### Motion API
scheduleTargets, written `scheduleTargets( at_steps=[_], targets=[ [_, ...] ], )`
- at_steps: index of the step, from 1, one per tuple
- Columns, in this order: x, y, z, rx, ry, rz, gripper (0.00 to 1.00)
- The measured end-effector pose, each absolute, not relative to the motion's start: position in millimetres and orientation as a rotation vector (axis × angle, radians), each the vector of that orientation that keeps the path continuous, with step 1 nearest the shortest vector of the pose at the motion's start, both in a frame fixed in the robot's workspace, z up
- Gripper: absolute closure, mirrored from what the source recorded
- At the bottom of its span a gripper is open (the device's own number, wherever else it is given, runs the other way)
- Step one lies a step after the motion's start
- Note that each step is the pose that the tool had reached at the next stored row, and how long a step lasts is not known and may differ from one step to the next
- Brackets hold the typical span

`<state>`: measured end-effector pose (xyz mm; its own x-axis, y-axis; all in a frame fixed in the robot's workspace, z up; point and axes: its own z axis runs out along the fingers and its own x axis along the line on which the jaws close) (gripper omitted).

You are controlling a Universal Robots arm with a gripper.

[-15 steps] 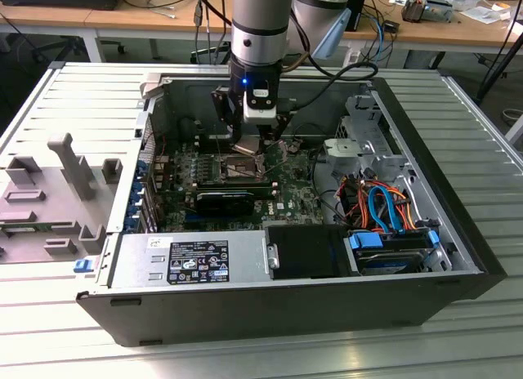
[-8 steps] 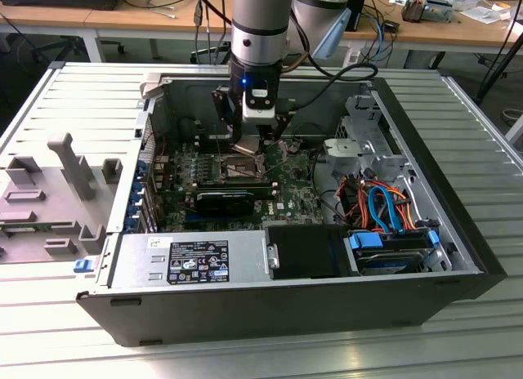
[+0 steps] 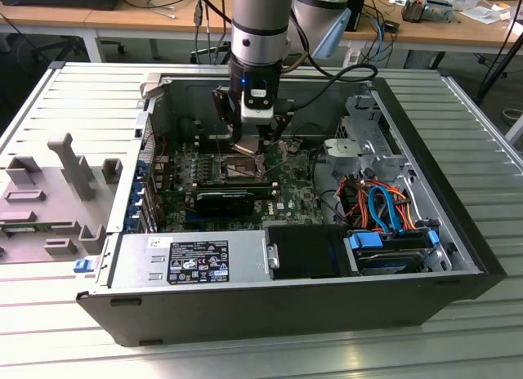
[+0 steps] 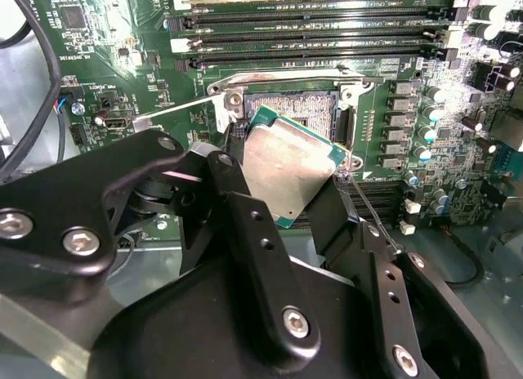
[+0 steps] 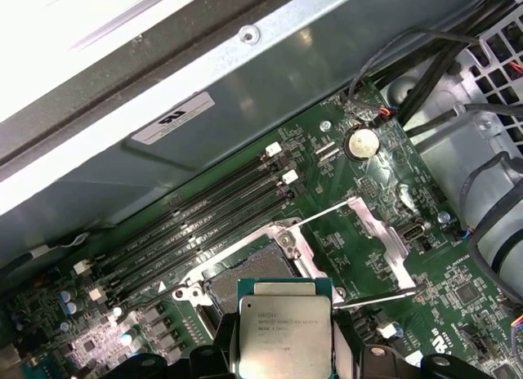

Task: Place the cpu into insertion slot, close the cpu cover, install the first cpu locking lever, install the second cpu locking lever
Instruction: 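Place the cpu into insertion slot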

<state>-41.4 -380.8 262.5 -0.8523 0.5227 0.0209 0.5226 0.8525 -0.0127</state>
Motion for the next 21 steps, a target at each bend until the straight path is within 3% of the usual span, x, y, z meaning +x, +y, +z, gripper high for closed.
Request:
scheduleTargets(
  at_steps=[21],
  targets=[
    [-41.4,-380.8,262.5,-0.926,-2.977,0.009,0.45]
  ],
)
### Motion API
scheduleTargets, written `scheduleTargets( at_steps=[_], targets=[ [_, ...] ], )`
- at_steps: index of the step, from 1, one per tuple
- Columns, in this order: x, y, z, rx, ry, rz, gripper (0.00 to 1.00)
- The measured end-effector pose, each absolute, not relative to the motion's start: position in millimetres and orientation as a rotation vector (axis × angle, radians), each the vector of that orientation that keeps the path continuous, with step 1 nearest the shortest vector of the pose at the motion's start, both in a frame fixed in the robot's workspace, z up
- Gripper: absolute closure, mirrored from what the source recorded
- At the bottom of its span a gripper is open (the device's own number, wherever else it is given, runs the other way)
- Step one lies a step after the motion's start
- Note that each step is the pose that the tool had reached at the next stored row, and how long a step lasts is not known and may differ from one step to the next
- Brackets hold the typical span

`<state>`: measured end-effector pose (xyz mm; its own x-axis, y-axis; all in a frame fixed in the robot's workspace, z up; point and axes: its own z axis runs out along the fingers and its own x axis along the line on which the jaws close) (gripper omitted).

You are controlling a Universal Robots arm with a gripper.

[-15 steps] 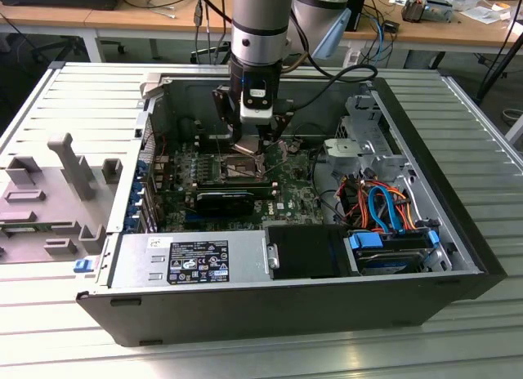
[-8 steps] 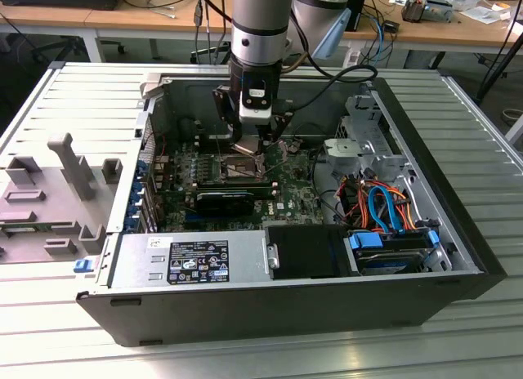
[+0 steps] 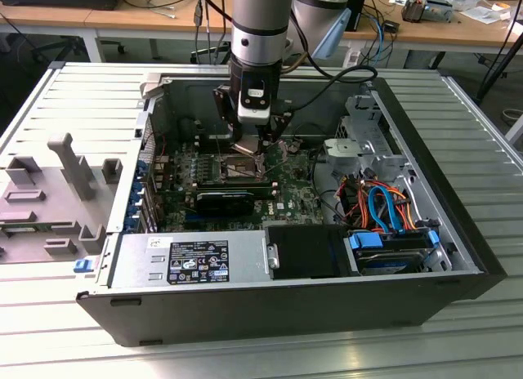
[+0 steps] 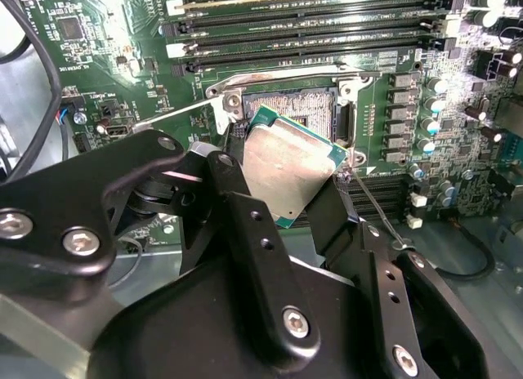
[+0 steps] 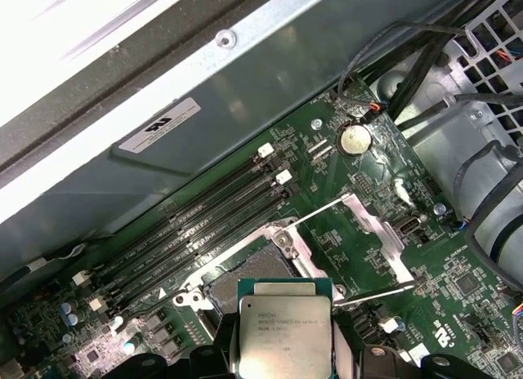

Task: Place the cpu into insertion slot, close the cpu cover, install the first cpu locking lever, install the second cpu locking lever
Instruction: 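Place the cpu into insertion slot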

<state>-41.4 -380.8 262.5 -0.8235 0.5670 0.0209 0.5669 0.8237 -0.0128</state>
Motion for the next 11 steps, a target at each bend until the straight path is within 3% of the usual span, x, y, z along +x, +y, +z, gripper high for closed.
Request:
scheduleTargets(
  at_steps=[11],
  targets=[
    [-41.4,-380.8,262.5,-0.969,-2.964,0.009,0.45]
  ],
)
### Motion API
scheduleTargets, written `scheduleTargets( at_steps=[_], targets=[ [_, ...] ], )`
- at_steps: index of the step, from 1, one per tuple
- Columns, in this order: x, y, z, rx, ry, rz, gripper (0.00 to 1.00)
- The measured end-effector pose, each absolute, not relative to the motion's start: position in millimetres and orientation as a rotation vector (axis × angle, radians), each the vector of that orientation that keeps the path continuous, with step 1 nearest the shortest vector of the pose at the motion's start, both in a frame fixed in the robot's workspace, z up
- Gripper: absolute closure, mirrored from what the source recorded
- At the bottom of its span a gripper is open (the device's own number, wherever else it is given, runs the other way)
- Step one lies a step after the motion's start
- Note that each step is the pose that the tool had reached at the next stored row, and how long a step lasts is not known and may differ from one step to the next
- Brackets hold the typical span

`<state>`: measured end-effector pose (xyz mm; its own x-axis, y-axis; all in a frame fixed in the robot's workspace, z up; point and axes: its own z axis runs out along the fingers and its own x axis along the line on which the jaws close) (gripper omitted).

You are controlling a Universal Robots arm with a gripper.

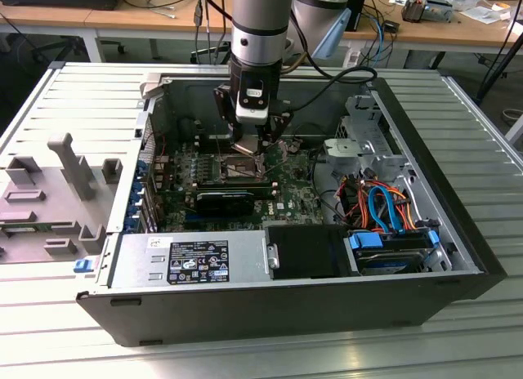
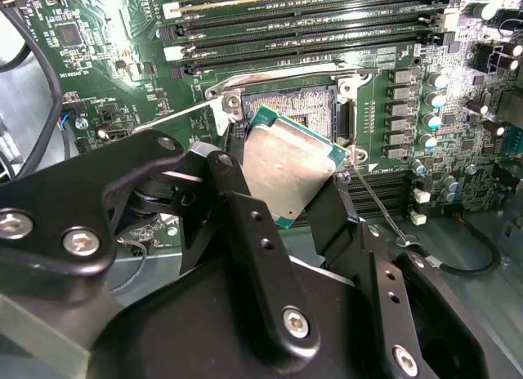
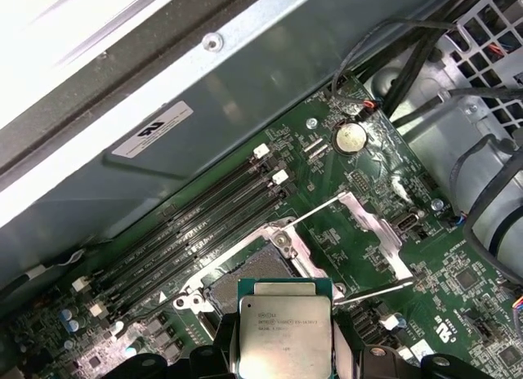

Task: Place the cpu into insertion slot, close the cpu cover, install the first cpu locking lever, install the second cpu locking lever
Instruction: 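Place the cpu into insertion slot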

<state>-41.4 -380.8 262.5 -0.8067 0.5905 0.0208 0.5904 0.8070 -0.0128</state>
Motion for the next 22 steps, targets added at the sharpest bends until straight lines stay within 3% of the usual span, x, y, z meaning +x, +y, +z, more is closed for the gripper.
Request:
scheduleTargets(
  at_steps=[22],
  targets=[
    [-41.4,-380.8,262.3,-1.086,-2.922,0.007,0.45]
  ],
)
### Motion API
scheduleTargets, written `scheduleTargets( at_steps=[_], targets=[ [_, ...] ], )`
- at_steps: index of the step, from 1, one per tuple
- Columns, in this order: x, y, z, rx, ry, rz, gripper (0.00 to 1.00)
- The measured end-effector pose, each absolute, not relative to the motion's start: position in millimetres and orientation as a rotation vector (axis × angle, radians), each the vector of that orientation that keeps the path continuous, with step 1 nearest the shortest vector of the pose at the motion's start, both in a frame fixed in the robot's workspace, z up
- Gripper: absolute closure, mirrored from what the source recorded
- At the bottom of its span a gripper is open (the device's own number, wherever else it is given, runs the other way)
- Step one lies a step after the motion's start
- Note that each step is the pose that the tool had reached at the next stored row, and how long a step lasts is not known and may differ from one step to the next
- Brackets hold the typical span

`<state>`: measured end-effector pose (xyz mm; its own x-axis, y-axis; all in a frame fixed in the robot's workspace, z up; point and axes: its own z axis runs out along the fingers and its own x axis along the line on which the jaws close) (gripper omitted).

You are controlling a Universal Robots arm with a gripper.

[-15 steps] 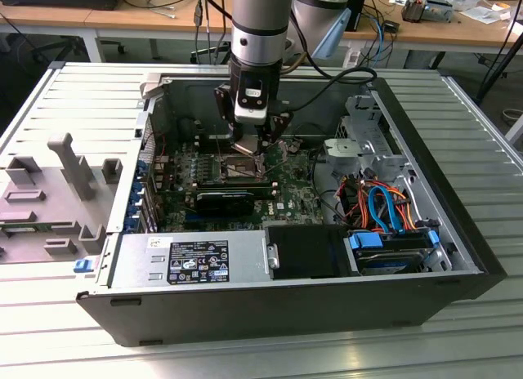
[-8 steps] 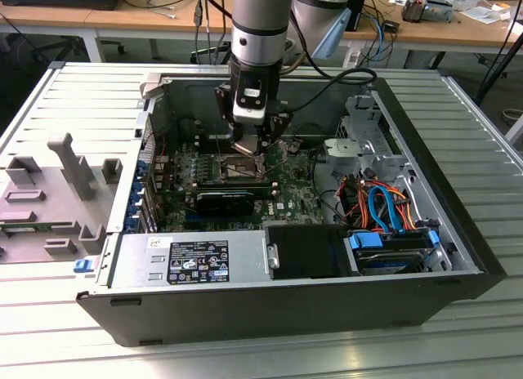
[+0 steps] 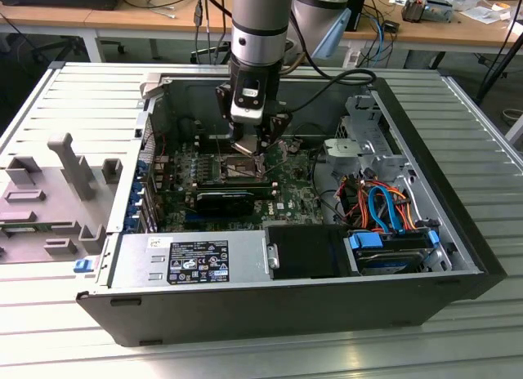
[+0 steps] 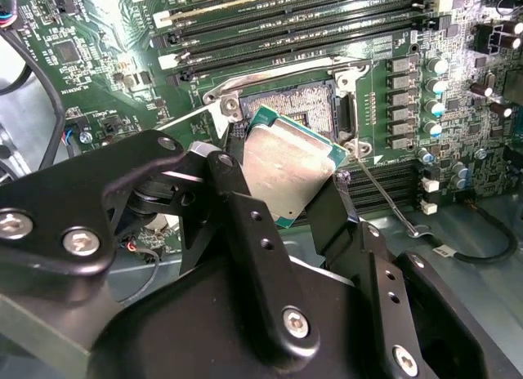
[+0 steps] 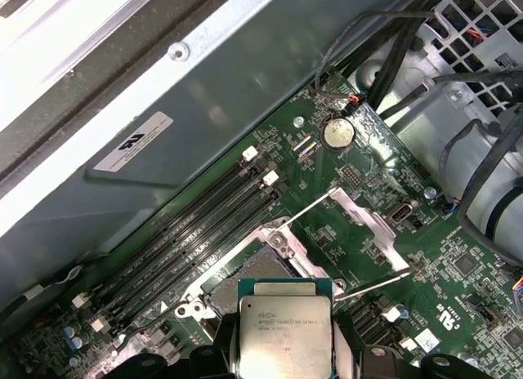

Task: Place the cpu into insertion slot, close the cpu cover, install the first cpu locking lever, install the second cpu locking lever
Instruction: 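Place the cpu into insertion slot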

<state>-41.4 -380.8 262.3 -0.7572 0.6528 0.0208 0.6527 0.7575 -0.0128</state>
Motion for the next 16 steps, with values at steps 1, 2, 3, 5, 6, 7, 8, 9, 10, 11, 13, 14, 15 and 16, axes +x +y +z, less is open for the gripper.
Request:
scheduleTargets(
  at_steps=[1,2,3,5,6,7,8,9,10,11,13,14,15,16],
  targets=[
    [-41.4,-380.8,262.3,-1.092,-2.920,0.007,0.45],
    [-41.5,-380.8,262.2,-1.098,-2.918,0.007,0.45],
    [-41.4,-380.8,262.2,-1.108,-2.914,0.007,0.45],
    [-41.4,-380.8,262.2,-1.118,-2.910,0.007,0.45],
    [-41.4,-380.8,262.1,-1.123,-2.908,0.007,0.45],
    [-41.4,-380.8,262.2,-1.126,-2.907,0.007,0.45],
    [-41.5,-380.8,262.2,-1.130,-2.906,0.007,0.45],
    [-41.4,-380.8,262.1,-1.133,-2.905,0.007,0.45],
    [-41.4,-380.8,262.2,-1.136,-2.903,0.007,0.45],
    [-41.5,-380.8,262.2,-1.140,-2.902,0.007,0.45],
    [-41.4,-380.8,262.1,-1.146,-2.899,0.007,0.45],
    [-41.4,-380.8,262.1,-1.148,-2.898,0.007,0.45],
    [-41.4,-380.8,262.1,-1.153,-2.896,0.007,0.45],
    [-41.4,-380.8,262.1,-1.157,-2.895,0.006,0.45]
  ],
)
